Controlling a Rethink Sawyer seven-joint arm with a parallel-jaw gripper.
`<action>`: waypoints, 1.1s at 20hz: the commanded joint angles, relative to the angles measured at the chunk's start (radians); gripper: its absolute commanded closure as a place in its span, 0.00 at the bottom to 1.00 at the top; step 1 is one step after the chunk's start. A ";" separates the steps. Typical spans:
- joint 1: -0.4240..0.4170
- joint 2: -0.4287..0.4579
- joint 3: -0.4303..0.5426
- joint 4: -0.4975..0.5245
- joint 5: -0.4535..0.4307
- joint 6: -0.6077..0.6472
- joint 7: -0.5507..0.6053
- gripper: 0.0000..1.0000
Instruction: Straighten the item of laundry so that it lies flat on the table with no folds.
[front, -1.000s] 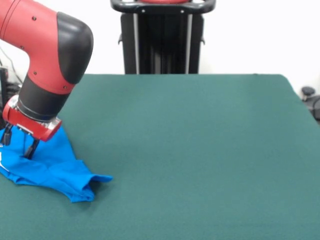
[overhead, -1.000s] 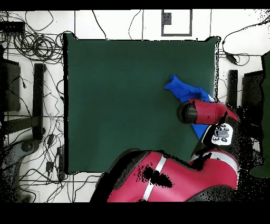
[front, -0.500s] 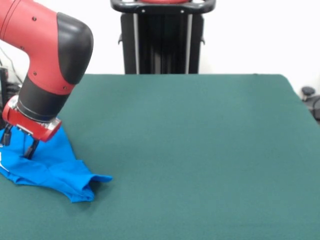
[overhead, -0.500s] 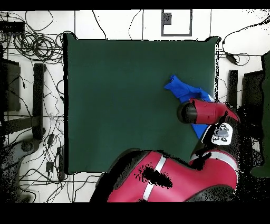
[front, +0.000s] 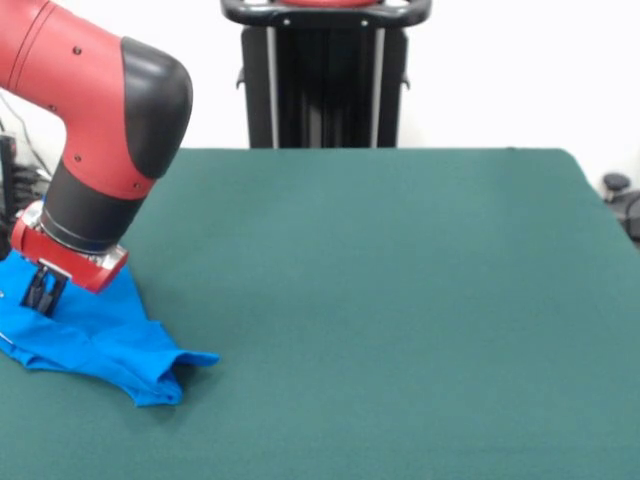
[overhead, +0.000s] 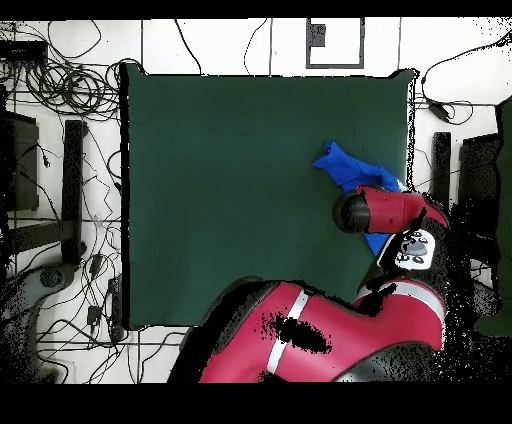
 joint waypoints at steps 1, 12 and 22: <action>0.040 0.079 0.063 -0.010 0.009 -0.079 0.132 1.00; 0.045 0.076 0.057 -0.006 0.015 -0.080 0.135 1.00; 0.062 0.002 0.064 0.080 0.019 -0.046 0.130 1.00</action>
